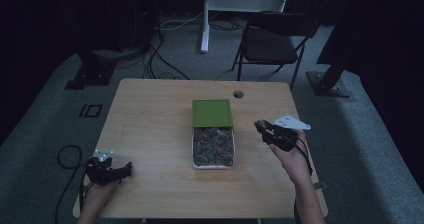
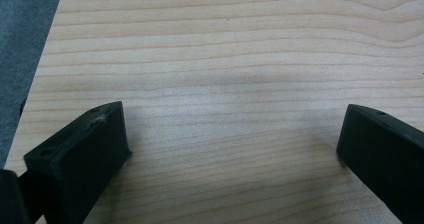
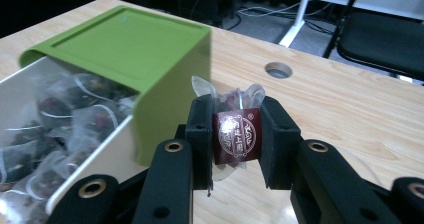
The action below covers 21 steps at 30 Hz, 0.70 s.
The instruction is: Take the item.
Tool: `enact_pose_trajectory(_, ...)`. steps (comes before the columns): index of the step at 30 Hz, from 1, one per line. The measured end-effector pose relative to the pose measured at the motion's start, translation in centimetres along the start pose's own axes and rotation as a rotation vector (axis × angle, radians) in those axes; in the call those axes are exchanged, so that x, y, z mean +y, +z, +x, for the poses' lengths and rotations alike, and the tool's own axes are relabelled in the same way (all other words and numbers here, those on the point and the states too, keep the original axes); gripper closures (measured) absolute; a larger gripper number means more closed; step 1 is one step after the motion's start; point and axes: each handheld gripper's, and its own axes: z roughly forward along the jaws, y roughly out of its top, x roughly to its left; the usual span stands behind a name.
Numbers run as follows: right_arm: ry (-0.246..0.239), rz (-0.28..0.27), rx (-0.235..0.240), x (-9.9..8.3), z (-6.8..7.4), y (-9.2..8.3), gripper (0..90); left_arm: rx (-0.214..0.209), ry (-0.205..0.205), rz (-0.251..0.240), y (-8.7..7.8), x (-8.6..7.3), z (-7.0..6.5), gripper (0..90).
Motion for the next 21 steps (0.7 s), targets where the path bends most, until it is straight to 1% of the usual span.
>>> enact_pose_trajectory(10, 0.034, 0.002, -0.055, -0.5, -2.4, -0.6, 70.9, 0.000, 0.000, 0.000, 0.0, 0.0, 0.0, 0.5)
enact_pose_trajectory(17, 0.055, 0.018, -0.079, -1.0, -3.8, -0.3, 70.8, 0.000, 0.000, 0.000, 0.0, 0.0, 0.0, 0.5)
enact_pose_trajectory(21, 0.067, 0.016, -0.092, -1.2, -4.5, -0.2, 70.9, 0.000, 0.000, 0.000, 0.0, 0.0, 0.0, 0.5)
